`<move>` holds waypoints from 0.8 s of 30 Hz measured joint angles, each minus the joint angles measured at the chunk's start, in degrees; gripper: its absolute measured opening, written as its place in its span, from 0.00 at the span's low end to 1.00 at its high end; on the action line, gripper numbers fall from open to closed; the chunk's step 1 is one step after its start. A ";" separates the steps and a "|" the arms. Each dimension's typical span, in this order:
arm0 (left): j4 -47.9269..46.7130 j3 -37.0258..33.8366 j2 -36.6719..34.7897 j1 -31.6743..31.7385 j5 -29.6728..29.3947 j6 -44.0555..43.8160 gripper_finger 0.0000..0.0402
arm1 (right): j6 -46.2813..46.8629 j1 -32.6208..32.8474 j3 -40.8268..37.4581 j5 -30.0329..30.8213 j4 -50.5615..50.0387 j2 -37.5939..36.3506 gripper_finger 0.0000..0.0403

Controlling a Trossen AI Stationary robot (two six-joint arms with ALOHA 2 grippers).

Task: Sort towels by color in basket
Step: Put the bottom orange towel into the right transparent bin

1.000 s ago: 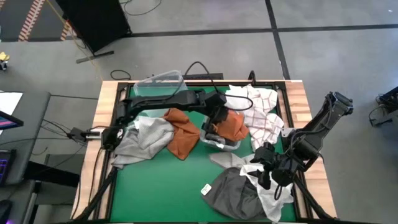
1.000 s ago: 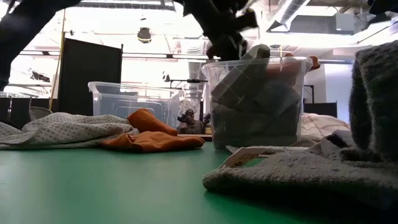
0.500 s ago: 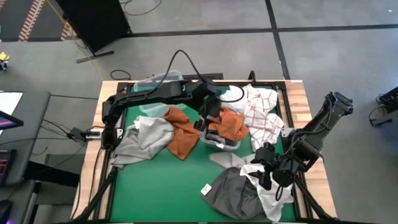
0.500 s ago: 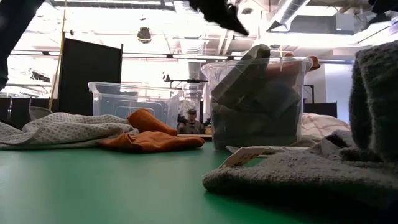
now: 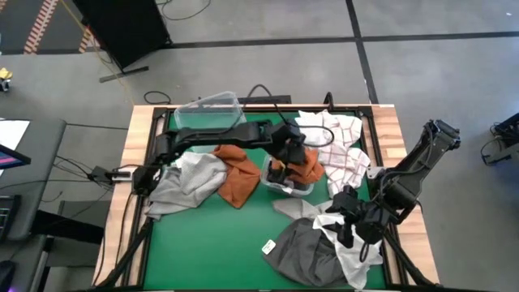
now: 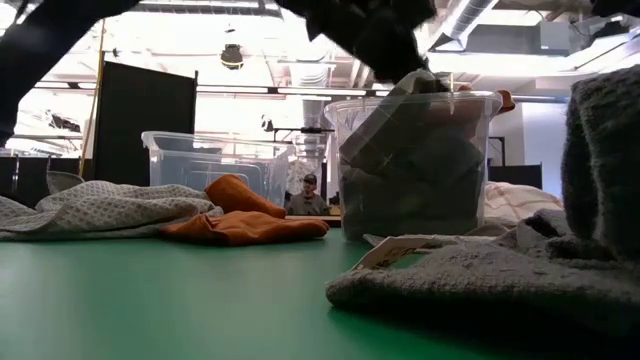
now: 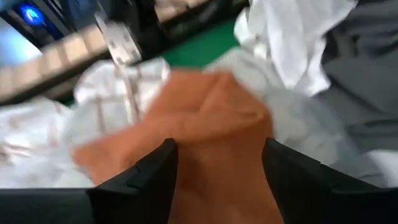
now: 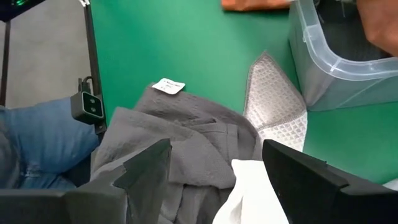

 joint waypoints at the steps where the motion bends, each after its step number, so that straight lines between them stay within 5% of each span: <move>1: -0.23 0.00 1.08 0.04 -0.89 0.00 0.55 | 0.00 0.01 0.00 0.00 0.04 0.00 0.74; 15: -2.84 0.11 10.80 0.84 -4.12 0.50 0.55 | -0.02 0.33 0.00 1.14 0.11 0.02 0.74; 24: -4.08 -0.02 9.18 0.82 -5.18 0.59 0.55 | 0.04 0.31 0.00 1.20 0.45 0.02 0.74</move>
